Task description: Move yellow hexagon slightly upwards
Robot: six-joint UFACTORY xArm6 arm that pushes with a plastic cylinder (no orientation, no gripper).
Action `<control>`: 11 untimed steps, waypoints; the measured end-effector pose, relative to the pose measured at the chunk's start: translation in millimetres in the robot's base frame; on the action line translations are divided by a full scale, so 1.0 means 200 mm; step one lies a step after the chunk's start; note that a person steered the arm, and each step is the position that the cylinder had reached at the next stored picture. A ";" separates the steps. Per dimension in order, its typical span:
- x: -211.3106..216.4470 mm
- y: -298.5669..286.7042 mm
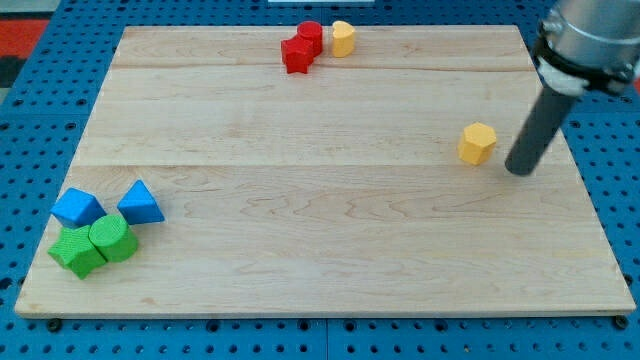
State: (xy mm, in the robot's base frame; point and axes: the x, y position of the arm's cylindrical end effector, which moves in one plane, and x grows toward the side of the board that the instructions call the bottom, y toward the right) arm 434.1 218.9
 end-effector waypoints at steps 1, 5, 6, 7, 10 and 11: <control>-0.22 -0.05; 0.34 -0.17; 0.34 -0.33; 0.09 -0.43; -0.16 -0.39; -0.35 -0.51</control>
